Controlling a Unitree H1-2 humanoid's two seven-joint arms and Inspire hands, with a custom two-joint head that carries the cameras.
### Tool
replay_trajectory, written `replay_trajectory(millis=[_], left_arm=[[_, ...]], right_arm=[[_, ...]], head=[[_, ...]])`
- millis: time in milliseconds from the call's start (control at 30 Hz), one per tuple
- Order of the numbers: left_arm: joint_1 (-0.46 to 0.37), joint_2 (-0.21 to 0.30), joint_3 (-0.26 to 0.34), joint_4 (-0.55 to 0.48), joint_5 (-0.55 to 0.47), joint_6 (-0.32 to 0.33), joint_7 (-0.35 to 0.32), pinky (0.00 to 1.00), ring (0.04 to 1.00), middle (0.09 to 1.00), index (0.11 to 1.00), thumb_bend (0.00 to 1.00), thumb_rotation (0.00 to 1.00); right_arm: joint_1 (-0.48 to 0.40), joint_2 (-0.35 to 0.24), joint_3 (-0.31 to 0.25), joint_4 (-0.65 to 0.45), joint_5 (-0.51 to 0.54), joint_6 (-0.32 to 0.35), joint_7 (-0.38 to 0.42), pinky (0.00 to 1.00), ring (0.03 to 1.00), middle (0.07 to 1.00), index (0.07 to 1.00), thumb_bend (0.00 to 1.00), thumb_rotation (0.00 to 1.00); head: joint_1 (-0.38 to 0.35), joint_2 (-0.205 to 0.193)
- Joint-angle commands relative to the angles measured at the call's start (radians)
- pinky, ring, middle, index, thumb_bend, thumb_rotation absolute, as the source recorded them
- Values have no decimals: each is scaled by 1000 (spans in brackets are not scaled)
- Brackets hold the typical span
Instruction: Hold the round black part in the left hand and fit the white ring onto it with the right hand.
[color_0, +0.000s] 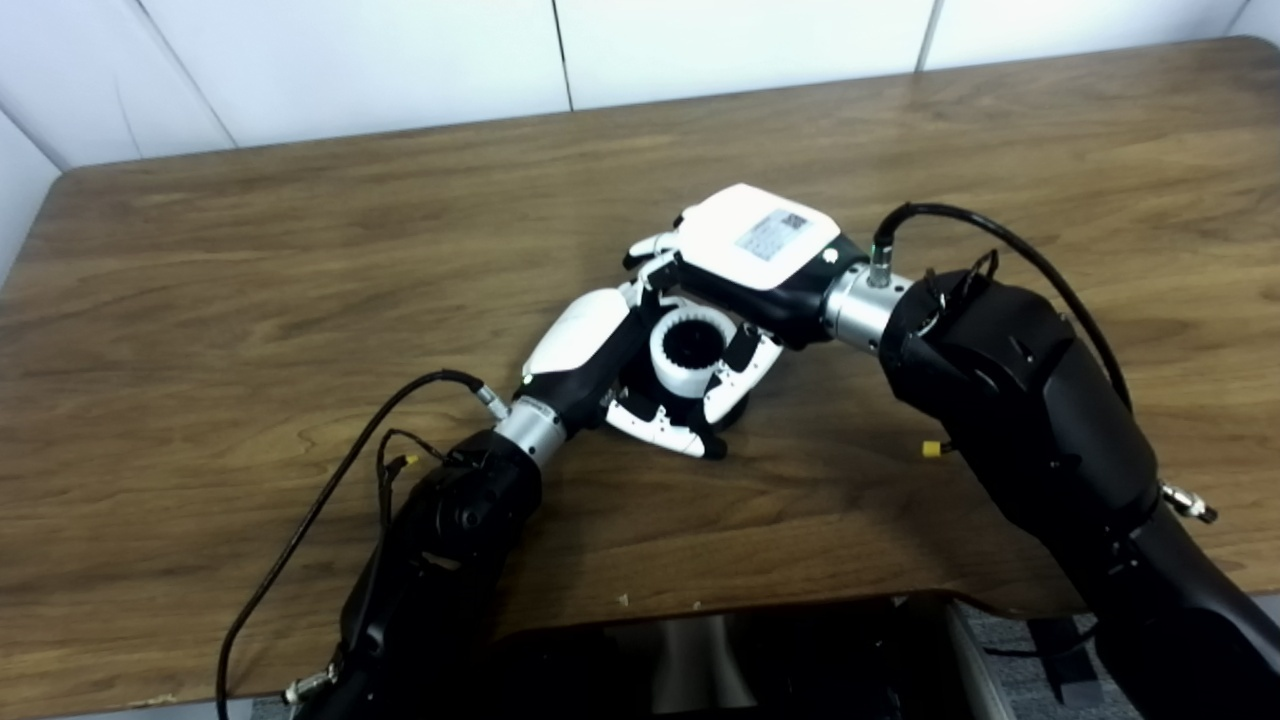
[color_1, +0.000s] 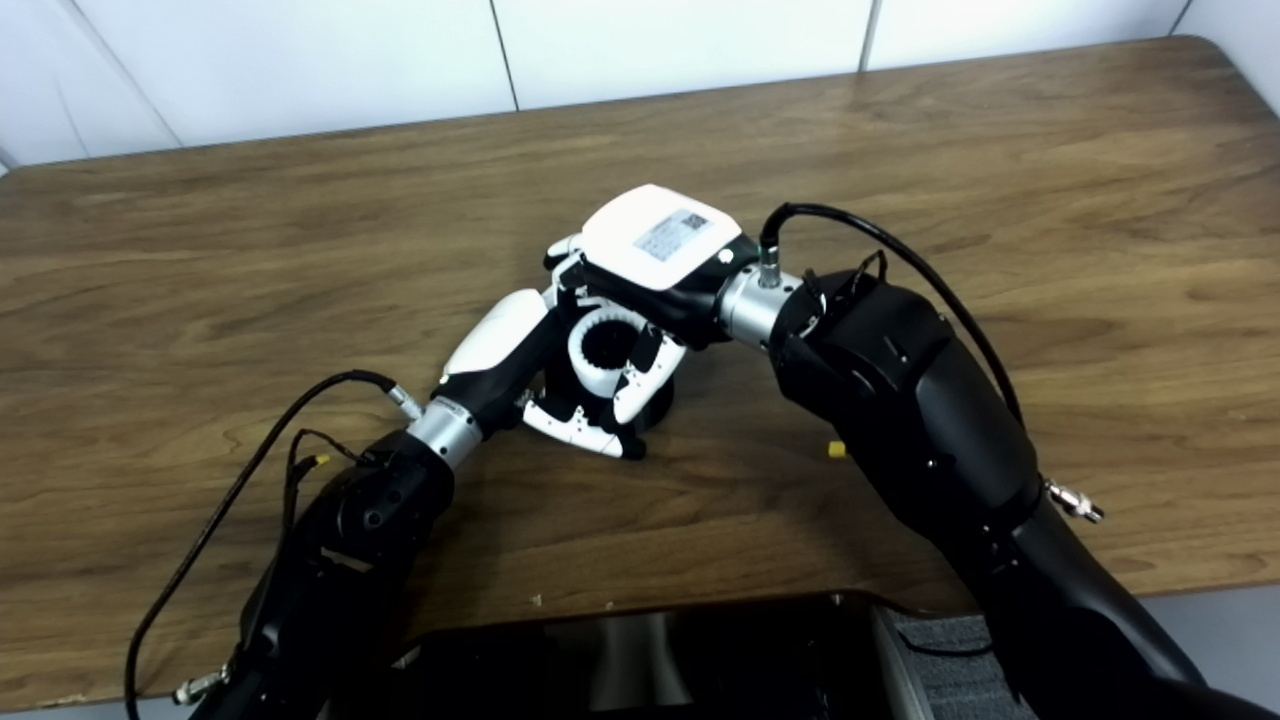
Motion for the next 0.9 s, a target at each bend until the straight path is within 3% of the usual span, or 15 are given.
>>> replay_trajectory(millis=[0, 533, 867], left_arm=[[-33, 3, -2, -24, 3, -16, -2, 1000, 1000, 1000, 638, 1000, 360], [-29, 6, 6, -30, -6, -11, -3, 999, 1000, 1000, 644, 1000, 333], [-32, 14, 4, -16, -6, -31, 7, 998, 1000, 1000, 647, 1000, 346]], right_arm=[[-38, -6, -4, -34, 4, -1, 17, 895, 794, 864, 805, 1000, 443], [-21, -9, -29, -37, 24, 11, 10, 900, 827, 894, 860, 984, 477], [12, 6, -119, -16, 109, 45, -71, 667, 782, 861, 812, 863, 409]], head=[[1, 0], [-3, -10], [-3, -14]])
